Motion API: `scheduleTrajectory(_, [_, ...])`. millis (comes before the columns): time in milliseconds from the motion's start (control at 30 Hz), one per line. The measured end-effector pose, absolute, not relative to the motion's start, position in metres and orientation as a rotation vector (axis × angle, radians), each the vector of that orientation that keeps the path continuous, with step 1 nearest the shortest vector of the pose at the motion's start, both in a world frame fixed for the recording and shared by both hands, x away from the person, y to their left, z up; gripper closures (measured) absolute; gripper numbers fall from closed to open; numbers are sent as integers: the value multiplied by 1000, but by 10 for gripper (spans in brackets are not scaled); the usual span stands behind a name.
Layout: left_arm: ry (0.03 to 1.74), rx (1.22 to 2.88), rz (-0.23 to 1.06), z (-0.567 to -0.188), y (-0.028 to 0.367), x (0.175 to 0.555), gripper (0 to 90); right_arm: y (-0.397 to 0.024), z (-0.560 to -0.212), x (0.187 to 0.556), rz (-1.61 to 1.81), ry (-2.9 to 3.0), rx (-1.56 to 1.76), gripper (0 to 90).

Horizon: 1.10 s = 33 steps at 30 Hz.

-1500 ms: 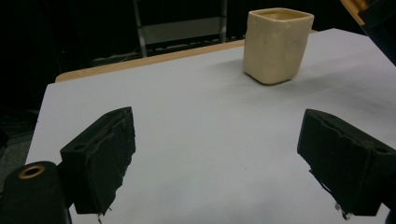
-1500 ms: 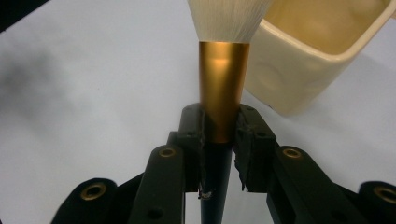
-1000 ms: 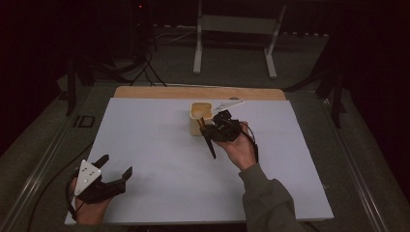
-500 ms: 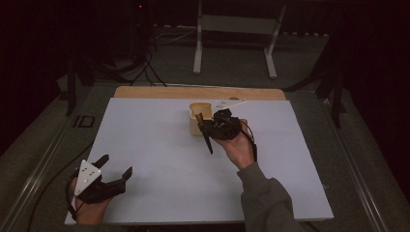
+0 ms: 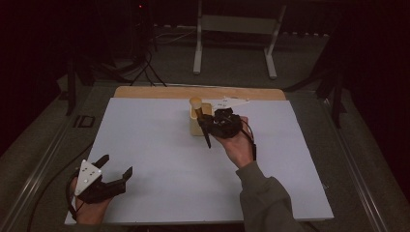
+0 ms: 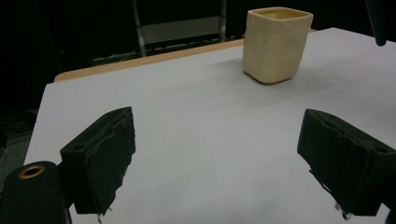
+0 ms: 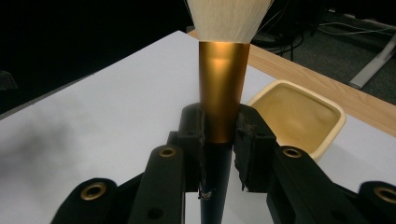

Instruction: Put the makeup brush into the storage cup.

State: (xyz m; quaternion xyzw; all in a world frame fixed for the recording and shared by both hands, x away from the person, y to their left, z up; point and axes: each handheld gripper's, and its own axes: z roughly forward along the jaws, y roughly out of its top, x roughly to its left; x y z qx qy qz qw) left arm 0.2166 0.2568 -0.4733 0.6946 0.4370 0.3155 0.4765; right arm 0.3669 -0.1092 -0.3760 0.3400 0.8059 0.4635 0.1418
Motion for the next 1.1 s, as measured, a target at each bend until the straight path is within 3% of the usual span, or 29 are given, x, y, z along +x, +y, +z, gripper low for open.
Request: scheduleTrajectory(1100, [1068, 1697, 769, -473, 257, 217, 121, -111, -366, 370, 1400, 2201, 936, 735])
